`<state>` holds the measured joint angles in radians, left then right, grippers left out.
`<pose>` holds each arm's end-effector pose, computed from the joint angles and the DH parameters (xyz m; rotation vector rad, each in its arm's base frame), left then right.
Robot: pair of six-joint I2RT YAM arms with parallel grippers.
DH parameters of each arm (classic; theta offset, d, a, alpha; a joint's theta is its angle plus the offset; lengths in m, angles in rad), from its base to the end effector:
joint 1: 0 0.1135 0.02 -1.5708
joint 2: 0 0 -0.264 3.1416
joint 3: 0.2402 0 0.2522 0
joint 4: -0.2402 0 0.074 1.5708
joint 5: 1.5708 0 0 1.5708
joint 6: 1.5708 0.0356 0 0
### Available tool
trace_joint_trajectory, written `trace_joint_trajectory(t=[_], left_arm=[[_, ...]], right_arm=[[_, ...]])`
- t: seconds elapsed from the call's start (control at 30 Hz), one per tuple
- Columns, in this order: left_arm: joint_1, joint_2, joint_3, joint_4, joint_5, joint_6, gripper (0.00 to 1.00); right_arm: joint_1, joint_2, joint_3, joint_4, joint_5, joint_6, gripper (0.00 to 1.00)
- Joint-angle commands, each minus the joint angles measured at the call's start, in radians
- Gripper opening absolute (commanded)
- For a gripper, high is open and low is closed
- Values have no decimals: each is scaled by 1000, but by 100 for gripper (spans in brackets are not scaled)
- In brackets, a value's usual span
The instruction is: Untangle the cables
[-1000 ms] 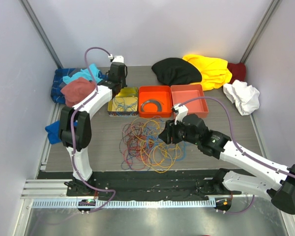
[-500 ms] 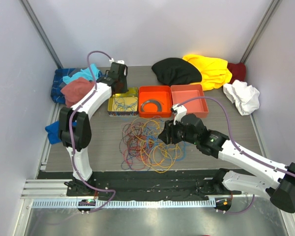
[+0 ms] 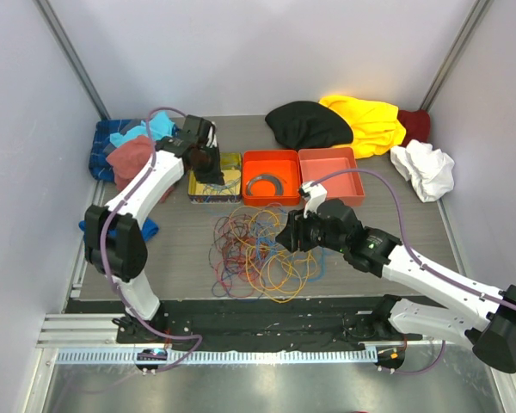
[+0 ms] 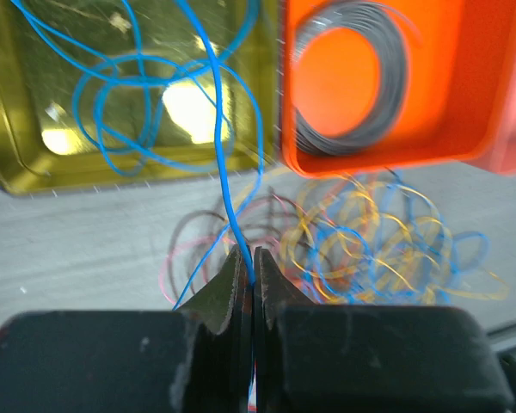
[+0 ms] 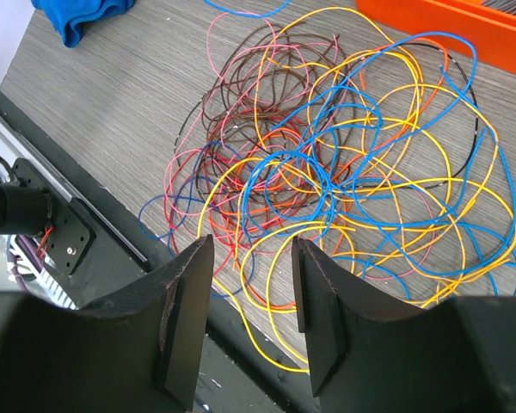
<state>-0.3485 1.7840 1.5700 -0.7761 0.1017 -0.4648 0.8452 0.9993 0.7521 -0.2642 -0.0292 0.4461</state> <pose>0.3634 -0.1359 0.2866 -0.1122 2.6123 -0.4312 0.1485 0.1690 0.2802 -0.4518 2.1399 0.7960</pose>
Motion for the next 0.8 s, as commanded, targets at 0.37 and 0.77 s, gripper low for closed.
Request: trace_joint_trajectory(t=[0.37, 0.77], left_arm=[[46, -98, -50, 26, 142, -112, 0], [134, 176, 54, 68, 213, -164, 0]], right_arm=[[5, -30, 13, 65, -37, 29, 49], [3, -61, 15, 33, 3, 8, 49]])
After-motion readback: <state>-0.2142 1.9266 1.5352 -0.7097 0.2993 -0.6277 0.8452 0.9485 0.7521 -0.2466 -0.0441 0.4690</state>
